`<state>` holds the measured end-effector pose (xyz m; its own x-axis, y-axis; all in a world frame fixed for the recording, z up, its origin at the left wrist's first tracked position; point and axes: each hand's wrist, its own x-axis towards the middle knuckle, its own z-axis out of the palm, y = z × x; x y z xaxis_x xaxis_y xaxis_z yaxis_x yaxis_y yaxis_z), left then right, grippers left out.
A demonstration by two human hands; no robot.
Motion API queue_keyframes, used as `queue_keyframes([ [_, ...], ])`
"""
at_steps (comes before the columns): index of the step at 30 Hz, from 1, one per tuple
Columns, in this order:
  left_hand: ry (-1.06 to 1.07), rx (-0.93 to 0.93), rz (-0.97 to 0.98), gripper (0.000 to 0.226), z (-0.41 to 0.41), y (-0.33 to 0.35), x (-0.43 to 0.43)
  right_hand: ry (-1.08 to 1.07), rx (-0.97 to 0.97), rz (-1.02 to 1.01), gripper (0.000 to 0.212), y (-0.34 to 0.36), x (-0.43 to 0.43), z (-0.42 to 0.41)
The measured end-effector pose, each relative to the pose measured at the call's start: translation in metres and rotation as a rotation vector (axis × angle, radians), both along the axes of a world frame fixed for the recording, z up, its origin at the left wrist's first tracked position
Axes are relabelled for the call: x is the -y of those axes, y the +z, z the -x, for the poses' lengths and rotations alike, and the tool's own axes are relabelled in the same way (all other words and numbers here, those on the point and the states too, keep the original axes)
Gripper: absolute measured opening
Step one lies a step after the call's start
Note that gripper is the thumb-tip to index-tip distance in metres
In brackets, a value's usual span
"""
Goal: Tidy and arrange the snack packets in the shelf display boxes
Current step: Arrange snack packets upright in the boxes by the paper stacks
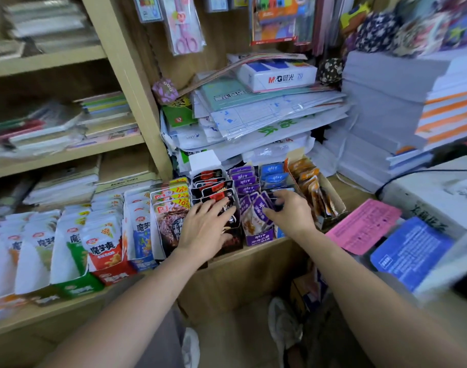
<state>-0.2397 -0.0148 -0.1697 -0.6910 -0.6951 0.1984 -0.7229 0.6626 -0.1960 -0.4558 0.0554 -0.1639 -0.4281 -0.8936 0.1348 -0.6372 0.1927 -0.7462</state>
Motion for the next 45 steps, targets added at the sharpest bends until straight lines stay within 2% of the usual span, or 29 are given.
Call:
queue_keyframes([
  [3,0.042,0.003,-0.093,0.080,0.009,0.012,-0.001,0.058,-0.059,-0.015,0.026,0.001,0.002,0.002],
  [5,0.050,-0.066,-0.179,0.081,0.013,0.022,-0.002,0.076,-0.083,-0.040,0.027,-0.002,0.006,0.003],
  [8,-0.005,-0.335,-0.252,0.057,0.013,0.033,0.005,0.093,-0.134,-0.063,0.032,0.002,0.011,0.001],
  [10,-0.070,-0.435,-0.248,0.044,0.017,0.036,0.012,0.159,-0.136,-0.096,0.042,0.012,0.012,-0.001],
  [14,-0.231,-0.342,-0.252,0.050,0.038,0.028,0.023,0.331,-0.132,-0.186,0.065,0.027,0.013,0.011],
  [16,-0.299,-0.195,-0.250,0.059,0.051,0.023,0.028,0.308,-0.082,-0.184,0.065,0.022,0.010,0.020],
  [18,-0.357,-0.110,-0.212,0.061,0.060,0.018,0.036,0.250,0.061,-0.169,0.061,0.012,0.003,0.025],
  [21,-0.388,-0.178,-0.220,0.048,0.061,0.016,0.047,0.150,0.272,-0.096,0.049,0.003,-0.004,0.029],
  [23,-0.413,-0.229,-0.215,0.037,0.057,0.013,0.051,0.090,0.182,-0.016,0.042,0.001,-0.002,0.034],
  [27,-0.429,-0.232,-0.252,0.016,0.048,0.019,0.058,0.061,-0.033,-0.010,0.034,0.001,0.008,0.034],
  [31,-0.410,-0.267,-0.315,0.023,0.026,0.031,0.065,0.115,-0.208,-0.059,0.031,0.001,0.024,0.020],
  [34,-0.455,-0.347,-0.333,0.019,0.014,0.030,0.058,0.083,-0.340,-0.101,0.031,-0.001,0.036,0.013],
  [36,-0.499,-0.438,-0.332,0.014,0.010,0.027,0.057,0.044,-0.370,-0.089,0.024,-0.002,0.042,0.011],
  [38,-0.464,-0.555,-0.358,0.013,0.010,0.024,0.058,0.068,-0.311,-0.031,0.014,-0.002,0.044,0.011],
  [40,-0.401,-0.663,-0.389,0.014,0.013,0.023,0.056,0.098,-0.153,0.084,0.005,0.005,0.044,0.014],
  [43,-0.334,-0.752,-0.406,0.011,0.021,0.023,0.051,0.104,0.131,0.210,0.003,0.018,0.040,0.024],
  [45,-0.302,-0.760,-0.377,0.010,0.027,0.023,0.050,0.120,0.250,0.227,0.008,0.022,0.037,0.031],
])
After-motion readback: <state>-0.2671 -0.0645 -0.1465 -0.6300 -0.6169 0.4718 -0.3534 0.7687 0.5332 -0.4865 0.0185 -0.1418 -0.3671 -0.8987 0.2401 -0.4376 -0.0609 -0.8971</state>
